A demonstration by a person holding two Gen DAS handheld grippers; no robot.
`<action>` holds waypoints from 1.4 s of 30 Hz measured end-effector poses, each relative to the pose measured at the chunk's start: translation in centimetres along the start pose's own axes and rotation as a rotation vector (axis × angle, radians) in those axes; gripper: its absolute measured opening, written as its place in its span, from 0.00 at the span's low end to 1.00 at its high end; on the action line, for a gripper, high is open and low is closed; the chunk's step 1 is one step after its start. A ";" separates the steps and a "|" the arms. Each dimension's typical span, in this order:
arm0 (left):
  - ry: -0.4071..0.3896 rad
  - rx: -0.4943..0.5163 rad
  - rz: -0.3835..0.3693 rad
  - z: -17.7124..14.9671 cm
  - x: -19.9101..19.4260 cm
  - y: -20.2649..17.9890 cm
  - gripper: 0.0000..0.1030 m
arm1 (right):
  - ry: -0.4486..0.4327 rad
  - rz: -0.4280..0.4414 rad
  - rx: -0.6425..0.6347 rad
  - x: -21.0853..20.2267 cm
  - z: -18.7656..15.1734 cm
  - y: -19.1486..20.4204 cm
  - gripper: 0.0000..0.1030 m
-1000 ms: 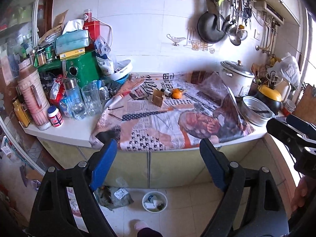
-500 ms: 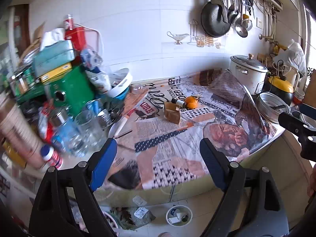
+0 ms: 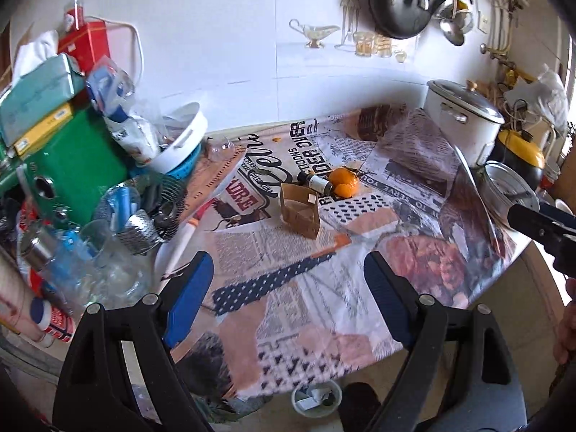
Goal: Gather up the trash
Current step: 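Grasp the cardboard scrap with left tool while right tool grasps the orange peel, then carry the cardboard and orange peel down over the floor bin with both tools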
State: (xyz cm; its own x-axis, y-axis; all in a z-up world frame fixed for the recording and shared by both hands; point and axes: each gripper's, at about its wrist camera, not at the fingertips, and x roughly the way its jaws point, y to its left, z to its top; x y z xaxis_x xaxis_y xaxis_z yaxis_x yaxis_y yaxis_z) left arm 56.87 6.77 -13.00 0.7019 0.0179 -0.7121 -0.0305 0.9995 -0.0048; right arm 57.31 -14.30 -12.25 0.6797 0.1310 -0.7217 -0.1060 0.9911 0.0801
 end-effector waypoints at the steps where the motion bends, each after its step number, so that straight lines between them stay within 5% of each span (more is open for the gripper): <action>1: 0.006 -0.008 0.006 0.6 0.9 -0.2 0.83 | 0.008 -0.006 -0.002 1.0 0.6 -0.6 1.00; 13: 0.149 -0.142 0.117 6.2 14.3 -2.9 0.88 | 0.151 0.160 -0.132 16.9 8.3 -3.3 0.99; 19: 0.249 -0.241 0.135 6.0 20.5 -2.5 0.88 | 0.266 0.335 -0.186 24.4 9.2 -0.2 0.87; 24: 0.323 -0.286 0.162 4.5 23.9 -2.0 0.87 | 0.332 0.364 -0.132 28.8 8.6 0.7 0.80; 28: 0.346 -0.326 0.175 3.5 25.6 -1.5 0.86 | 0.417 0.412 -0.051 31.7 7.9 0.5 0.61; 33: 0.335 -0.377 0.159 3.3 26.4 -0.9 0.68 | 0.454 0.467 -0.023 32.8 7.3 0.5 0.41; 36: 0.338 -0.383 0.140 3.3 26.6 -0.8 0.42 | 0.439 0.453 -0.034 32.1 7.2 0.1 0.30; 38: 0.336 -0.389 0.124 3.3 26.7 -0.6 0.26 | 0.428 0.448 -0.042 31.4 7.2 -0.2 0.27; 42: 0.315 -0.390 0.102 3.1 25.8 -0.4 0.14 | 0.386 0.422 -0.047 29.0 7.4 -1.0 0.23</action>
State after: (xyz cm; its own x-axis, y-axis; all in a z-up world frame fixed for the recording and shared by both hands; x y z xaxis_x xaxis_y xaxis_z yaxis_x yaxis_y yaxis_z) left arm 77.17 6.93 -29.19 0.4347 0.0466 -0.8994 -0.3932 0.9083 -0.1430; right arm 82.48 -11.33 -28.22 0.2579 0.4886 -0.8335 -0.3489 0.8516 0.3912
